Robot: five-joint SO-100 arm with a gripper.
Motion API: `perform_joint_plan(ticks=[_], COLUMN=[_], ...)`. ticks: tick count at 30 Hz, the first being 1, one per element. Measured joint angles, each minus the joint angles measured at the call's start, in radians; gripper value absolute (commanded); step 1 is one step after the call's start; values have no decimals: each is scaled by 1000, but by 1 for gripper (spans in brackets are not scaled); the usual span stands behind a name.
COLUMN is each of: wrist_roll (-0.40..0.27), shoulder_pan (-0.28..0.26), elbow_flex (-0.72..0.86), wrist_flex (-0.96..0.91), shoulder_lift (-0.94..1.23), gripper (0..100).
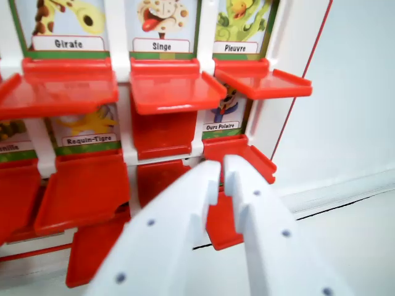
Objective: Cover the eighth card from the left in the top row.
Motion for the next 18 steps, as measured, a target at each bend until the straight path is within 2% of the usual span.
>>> perform_joint_plan(ticks=[10,18], wrist_roll=[-41,-69], shoulder_pan=[23,41], elbow_flex=[-138,-189], wrist_flex=[-3,-3], shoulder_lift=[-123,-176], gripper=[0,0])
